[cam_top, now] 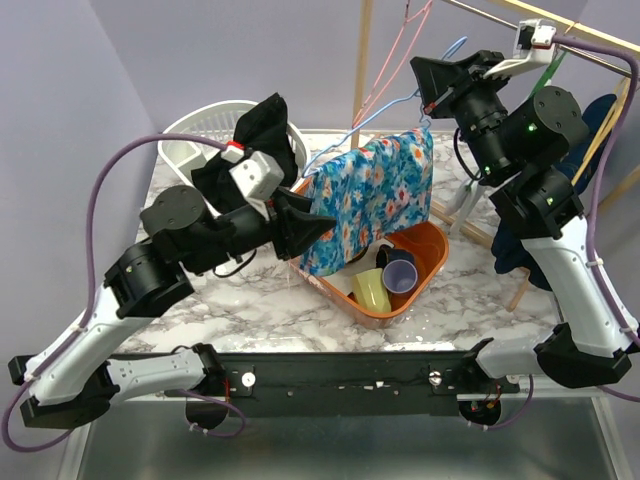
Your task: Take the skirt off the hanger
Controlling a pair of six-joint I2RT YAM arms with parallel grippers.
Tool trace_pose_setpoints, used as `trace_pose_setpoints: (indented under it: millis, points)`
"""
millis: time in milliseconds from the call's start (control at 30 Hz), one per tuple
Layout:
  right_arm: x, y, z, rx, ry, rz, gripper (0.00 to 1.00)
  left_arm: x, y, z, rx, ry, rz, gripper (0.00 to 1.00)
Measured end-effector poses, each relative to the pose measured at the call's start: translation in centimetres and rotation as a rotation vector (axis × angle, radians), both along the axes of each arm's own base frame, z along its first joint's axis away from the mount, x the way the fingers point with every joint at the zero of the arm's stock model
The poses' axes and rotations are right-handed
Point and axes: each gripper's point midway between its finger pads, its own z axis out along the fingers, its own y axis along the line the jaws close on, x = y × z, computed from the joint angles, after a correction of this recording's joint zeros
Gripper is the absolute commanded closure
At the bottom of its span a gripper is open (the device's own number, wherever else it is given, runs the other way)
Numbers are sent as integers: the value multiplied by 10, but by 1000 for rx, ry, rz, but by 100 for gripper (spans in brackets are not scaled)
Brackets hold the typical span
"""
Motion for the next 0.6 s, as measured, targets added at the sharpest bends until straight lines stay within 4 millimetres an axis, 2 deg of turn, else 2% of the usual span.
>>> trace_pose_setpoints:
  millis: [33,67,167,300,600]
  points:
    - [0,0,-2,0,3,-2,99,2,-3,-3,8,7,0,74]
    - [1,-1,-4,-1,8,-7,99,5,-7,-9,20,20,0,100]
    - [2,-4,-8,1,12,-20,99,9,-13,-17,40,39,1,100]
    - [0,-10,-9,8,9,-45,99,10,-12,-19,47,55,16,100]
    - [5,-32,1,-3,-41,-173,99,18,18,-18,86,78,145,100]
